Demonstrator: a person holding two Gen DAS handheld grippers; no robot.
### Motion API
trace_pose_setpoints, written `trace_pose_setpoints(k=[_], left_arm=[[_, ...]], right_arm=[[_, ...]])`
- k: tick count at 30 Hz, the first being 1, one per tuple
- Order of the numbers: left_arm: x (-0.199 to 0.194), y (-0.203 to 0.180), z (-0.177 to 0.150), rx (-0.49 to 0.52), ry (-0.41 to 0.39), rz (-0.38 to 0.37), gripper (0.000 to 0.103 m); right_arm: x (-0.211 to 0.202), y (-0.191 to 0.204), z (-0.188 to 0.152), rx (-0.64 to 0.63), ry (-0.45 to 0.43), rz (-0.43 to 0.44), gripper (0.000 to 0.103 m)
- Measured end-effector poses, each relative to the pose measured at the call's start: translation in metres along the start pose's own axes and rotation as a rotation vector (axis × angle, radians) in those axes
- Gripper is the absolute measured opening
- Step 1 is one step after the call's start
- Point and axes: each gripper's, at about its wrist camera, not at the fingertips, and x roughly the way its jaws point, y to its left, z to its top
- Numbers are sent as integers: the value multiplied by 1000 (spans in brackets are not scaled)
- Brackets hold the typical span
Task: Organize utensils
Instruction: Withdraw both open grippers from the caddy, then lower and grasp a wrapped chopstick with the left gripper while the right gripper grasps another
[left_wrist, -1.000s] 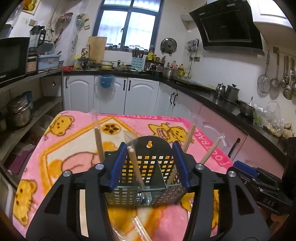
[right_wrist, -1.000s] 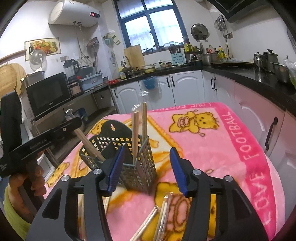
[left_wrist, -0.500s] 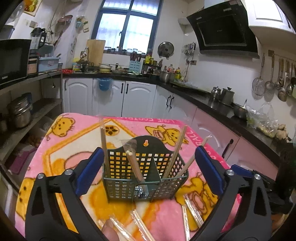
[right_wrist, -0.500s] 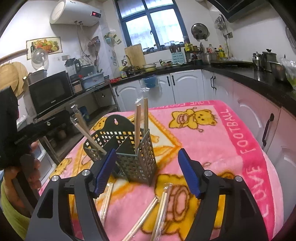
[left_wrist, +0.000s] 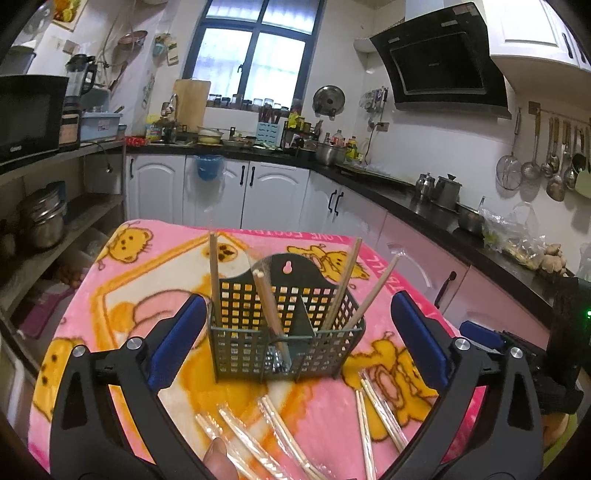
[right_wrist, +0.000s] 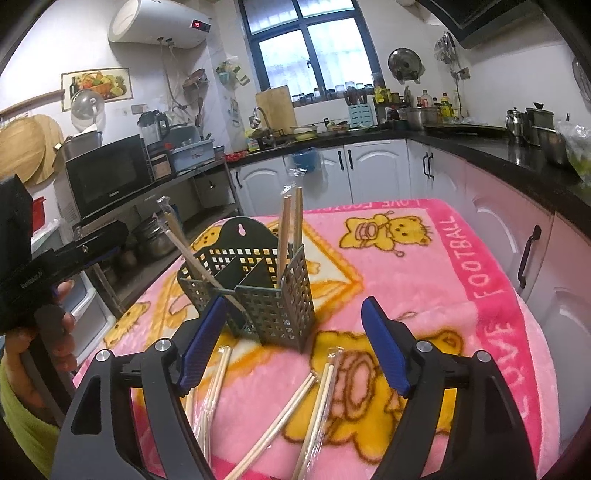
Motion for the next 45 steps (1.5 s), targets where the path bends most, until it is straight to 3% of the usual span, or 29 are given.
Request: trace_pose_setpoints(k=[18,45], left_arm=[[-9,6,-32,-21,55,49,92],[14,30,-91,-71,223,120,92]], right_arm=[[-13,3,-17,-40,18,-4,74],[4,16,-60,-99,149,10,74]])
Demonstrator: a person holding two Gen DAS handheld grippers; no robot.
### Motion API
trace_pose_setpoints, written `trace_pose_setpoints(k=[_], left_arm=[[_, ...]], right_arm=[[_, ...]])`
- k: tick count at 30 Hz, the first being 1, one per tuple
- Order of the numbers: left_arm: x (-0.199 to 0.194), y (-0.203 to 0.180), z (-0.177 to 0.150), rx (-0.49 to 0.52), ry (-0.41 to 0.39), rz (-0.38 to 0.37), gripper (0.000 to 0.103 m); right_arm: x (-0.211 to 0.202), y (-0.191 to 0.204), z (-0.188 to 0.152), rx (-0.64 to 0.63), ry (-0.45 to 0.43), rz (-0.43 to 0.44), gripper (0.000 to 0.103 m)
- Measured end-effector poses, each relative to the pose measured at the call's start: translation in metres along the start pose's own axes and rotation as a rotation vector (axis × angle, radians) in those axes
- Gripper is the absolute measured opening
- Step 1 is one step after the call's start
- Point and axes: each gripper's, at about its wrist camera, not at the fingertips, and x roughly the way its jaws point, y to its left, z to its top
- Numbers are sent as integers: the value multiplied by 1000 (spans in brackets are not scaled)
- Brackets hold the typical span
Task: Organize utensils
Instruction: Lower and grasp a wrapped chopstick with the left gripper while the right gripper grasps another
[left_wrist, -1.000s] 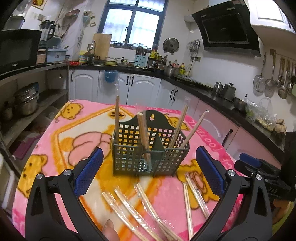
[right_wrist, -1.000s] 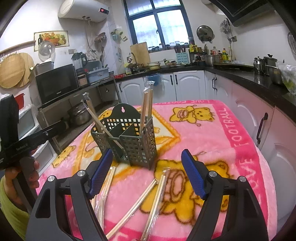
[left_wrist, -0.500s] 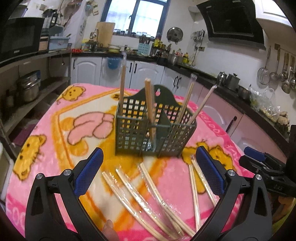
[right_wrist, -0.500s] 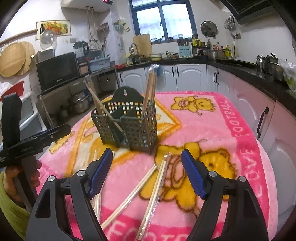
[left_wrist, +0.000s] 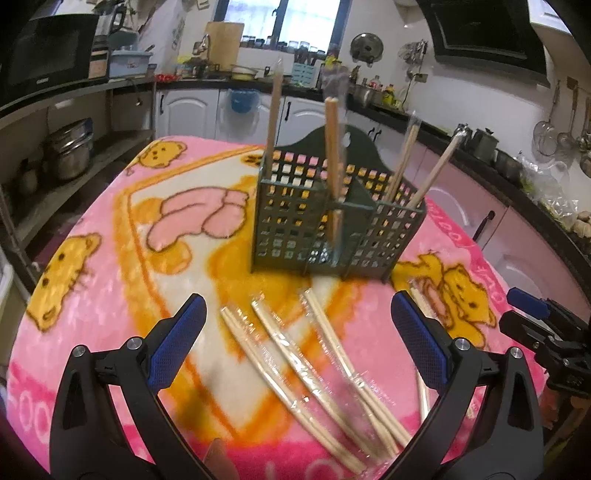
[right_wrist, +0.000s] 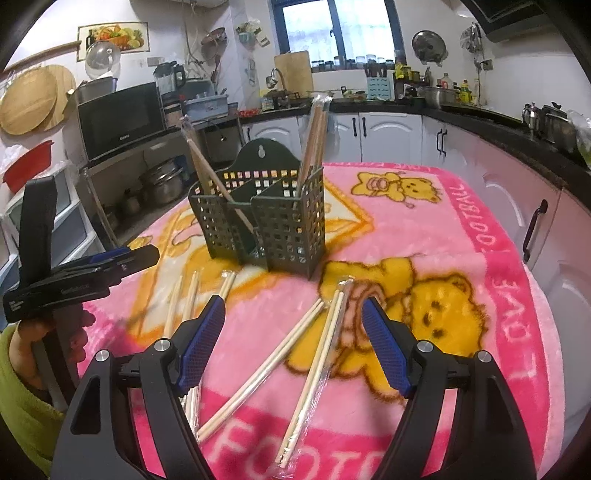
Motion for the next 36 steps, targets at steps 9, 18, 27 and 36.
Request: trace_pose_setpoints(k=[9,18,27,36], left_arm=[[11,18,-16,-44,52,16,92],[31,38,-31,-118,125,3,66],[51,52,-32,-181,195,-19,46],[76,70,-16,-237,233,0,29]], right_arm=[[20,5,-9,-7,72,53,64],[45,12,-20,-13,160,61,40],[69,9,-17,-4,231,62,32],[100,-1,-8,30,339,38,30]])
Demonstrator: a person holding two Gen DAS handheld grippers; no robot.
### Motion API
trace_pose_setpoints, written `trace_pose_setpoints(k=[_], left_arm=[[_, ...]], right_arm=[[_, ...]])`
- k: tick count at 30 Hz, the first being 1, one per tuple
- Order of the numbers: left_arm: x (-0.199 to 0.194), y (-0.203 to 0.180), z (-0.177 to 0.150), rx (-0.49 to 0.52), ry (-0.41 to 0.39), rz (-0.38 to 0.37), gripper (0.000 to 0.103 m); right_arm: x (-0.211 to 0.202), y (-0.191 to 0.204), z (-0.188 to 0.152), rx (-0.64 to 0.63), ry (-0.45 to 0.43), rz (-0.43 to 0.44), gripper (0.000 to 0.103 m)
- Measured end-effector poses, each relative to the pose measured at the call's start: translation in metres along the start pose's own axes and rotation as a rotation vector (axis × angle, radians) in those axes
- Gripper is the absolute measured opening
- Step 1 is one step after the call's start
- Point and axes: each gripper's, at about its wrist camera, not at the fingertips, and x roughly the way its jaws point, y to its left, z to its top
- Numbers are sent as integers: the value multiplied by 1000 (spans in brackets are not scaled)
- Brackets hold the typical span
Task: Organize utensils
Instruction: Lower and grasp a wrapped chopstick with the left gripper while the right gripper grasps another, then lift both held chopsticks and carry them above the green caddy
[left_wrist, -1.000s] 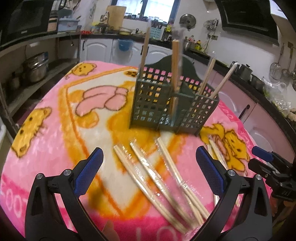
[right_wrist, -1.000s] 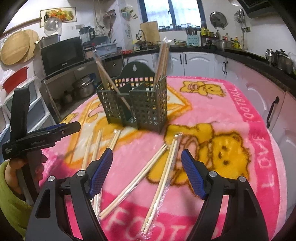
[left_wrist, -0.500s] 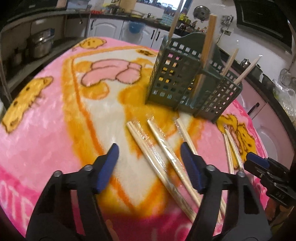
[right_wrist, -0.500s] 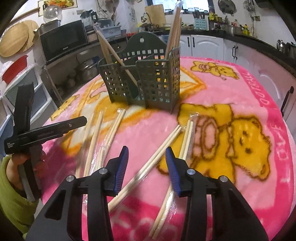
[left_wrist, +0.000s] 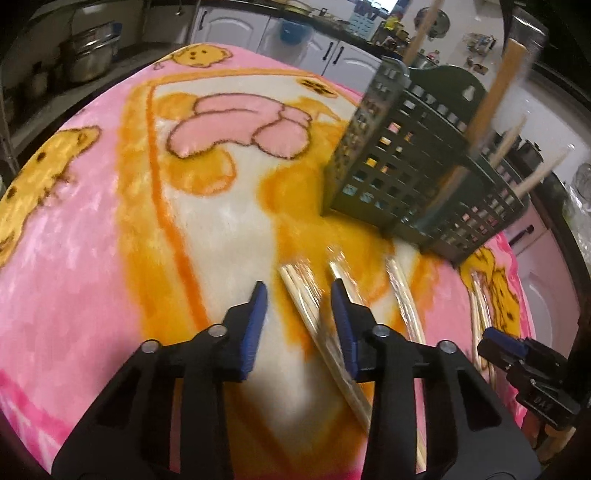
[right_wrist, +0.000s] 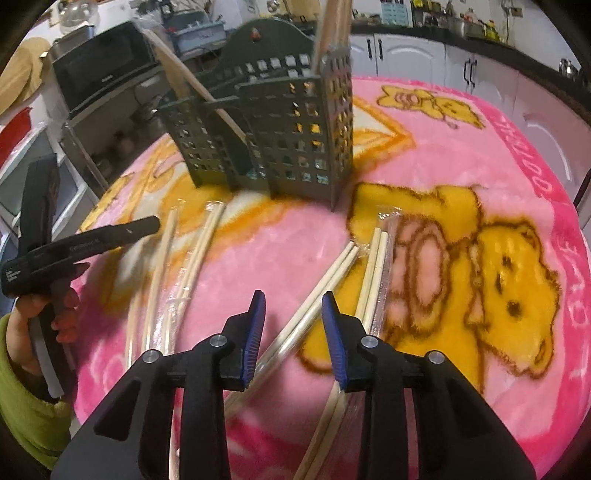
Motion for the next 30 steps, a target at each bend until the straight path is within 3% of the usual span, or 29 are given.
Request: trace_pose_setpoints(k=[15,19,23,30], left_arm=[[14,2,16,5,7,2,23],[15,5,16,10,1,19,14],[14,5,15,25,-5,31,11],[-4,0,17,45,-64,33,6]], right_arm=[[34,-16,35,71,67,-18,29],[41,-23,45,73,64,-22,23],[42,-27,52,93,32,-17,9],[14,-40,60,146,-80,55,6]])
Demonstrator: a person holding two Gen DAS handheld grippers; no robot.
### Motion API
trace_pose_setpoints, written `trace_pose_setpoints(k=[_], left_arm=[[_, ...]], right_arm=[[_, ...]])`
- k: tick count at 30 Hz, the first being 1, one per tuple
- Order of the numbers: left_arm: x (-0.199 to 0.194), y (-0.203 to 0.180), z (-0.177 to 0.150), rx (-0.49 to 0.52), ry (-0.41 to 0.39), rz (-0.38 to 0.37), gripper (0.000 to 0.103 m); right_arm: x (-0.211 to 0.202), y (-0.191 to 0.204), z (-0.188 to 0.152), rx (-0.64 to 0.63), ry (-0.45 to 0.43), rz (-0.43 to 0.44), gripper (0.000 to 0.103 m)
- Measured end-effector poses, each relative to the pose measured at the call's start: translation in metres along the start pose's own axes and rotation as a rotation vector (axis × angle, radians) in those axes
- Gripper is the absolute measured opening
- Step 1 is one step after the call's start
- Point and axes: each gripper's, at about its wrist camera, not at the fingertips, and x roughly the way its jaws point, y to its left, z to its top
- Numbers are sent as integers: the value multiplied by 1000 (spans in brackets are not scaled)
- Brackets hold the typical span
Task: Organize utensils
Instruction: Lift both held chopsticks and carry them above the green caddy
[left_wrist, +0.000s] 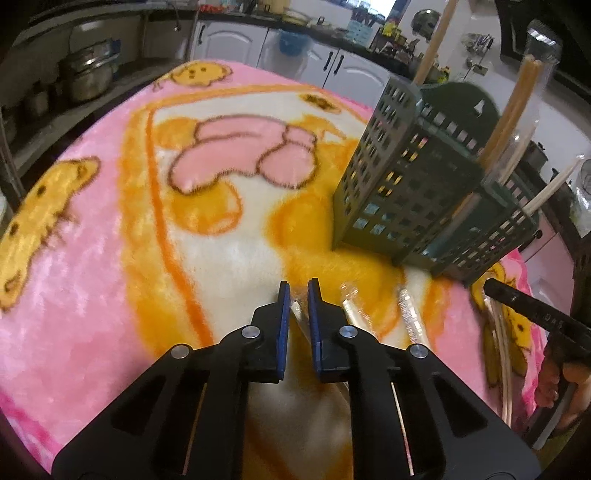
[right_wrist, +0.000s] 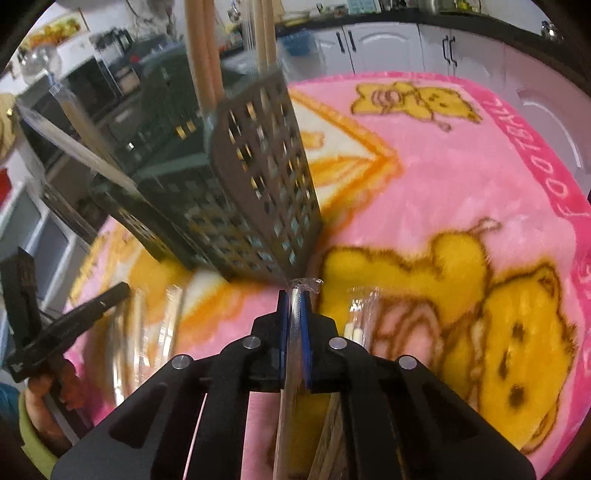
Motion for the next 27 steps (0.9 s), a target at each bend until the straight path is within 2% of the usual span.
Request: trace_pose_setpoints(k=[4,11,17,23,27], left_arm=[[-24,-10,9,13,-66,-27,5],[-69,-40,25,76,-192,-65,4],[-93,-61,28,105,-247,-101,4],[-113,-78,28,132,-293,-136,3],[-126,-91,28,153,-319,-160,3]], right_arm=[[-28,5,4,-6,-81,37,6],[-85,16,4,-40,-252,41,6],[-119,22,-3,-53,-355,45,6],[-148,31,-17,-87,-458,11,5],[-158,32,-23,-93,-492,12,5]])
